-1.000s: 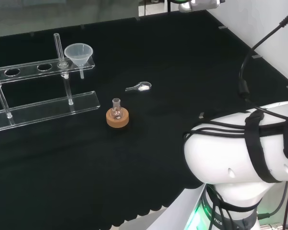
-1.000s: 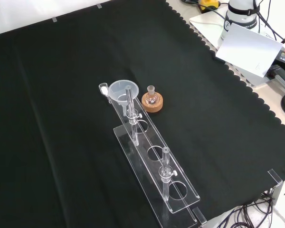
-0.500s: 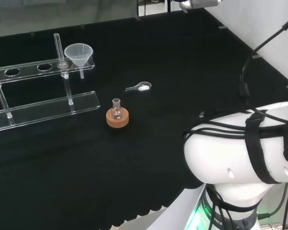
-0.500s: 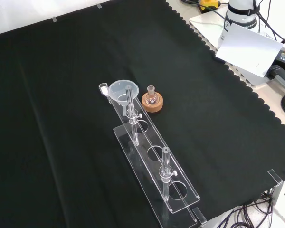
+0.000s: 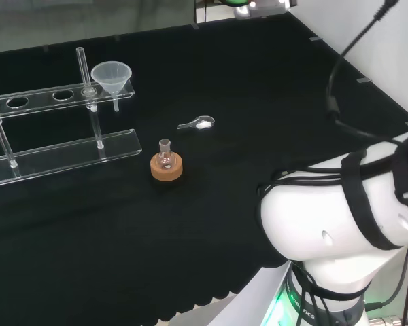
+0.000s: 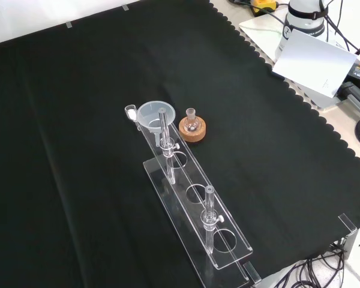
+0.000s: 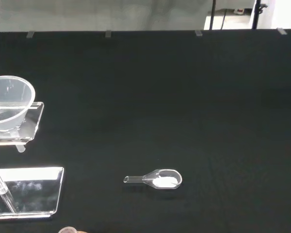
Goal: Pick up the funnel from the transparent funnel stand.
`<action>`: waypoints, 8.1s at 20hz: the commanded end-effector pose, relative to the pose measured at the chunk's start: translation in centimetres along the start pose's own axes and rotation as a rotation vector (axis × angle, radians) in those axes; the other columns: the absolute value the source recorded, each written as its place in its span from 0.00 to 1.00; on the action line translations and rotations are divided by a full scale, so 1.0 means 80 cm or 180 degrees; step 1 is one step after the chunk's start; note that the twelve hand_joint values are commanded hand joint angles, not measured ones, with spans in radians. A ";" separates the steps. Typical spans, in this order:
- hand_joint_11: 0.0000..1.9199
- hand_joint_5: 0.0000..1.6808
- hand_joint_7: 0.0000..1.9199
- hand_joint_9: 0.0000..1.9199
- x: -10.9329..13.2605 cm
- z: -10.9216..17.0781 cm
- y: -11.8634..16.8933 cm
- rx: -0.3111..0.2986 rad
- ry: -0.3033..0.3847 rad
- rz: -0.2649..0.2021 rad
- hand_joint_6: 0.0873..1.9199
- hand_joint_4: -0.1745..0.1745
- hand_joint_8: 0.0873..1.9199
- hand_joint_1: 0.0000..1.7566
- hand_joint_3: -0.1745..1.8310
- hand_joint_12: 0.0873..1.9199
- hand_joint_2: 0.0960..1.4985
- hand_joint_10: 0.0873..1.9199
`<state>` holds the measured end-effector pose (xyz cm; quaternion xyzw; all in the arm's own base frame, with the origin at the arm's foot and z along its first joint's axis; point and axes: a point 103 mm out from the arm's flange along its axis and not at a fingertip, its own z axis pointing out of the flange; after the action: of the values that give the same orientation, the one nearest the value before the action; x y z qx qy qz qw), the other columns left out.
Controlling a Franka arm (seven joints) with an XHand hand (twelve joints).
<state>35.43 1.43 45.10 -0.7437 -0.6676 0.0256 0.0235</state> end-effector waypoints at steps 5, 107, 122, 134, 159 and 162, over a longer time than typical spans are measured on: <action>0.07 0.13 0.00 0.07 0.055 0.031 0.083 0.0138 -0.0049 -0.0351 0.00 0.54 0.15 0.00 0.29 0.69 0.77 0.29; 0.14 0.03 0.00 0.07 0.224 0.225 0.201 0.1430 -0.0544 -0.0991 0.00 0.28 0.13 0.37 0.17 0.77 0.43 0.46; 0.19 0.12 0.03 0.21 0.225 0.227 0.203 0.1279 -0.0664 -0.0968 0.00 0.26 0.34 0.40 0.22 0.75 0.41 0.36; 0.19 0.21 0.10 0.30 0.227 0.230 0.205 0.1157 -0.0894 -0.0984 0.00 0.28 0.35 0.42 0.26 0.74 0.41 0.31; 0.28 0.32 0.35 0.49 0.209 0.096 0.162 0.0704 -0.1822 -0.0595 0.38 0.38 0.37 0.46 0.34 0.67 0.40 0.24; 0.28 0.32 0.35 0.49 0.205 0.084 0.145 0.0697 -0.1861 -0.0502 0.39 0.38 0.37 0.46 0.34 0.67 0.40 0.24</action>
<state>49.83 16.72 35.27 -0.6306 -0.7139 0.2969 -0.0667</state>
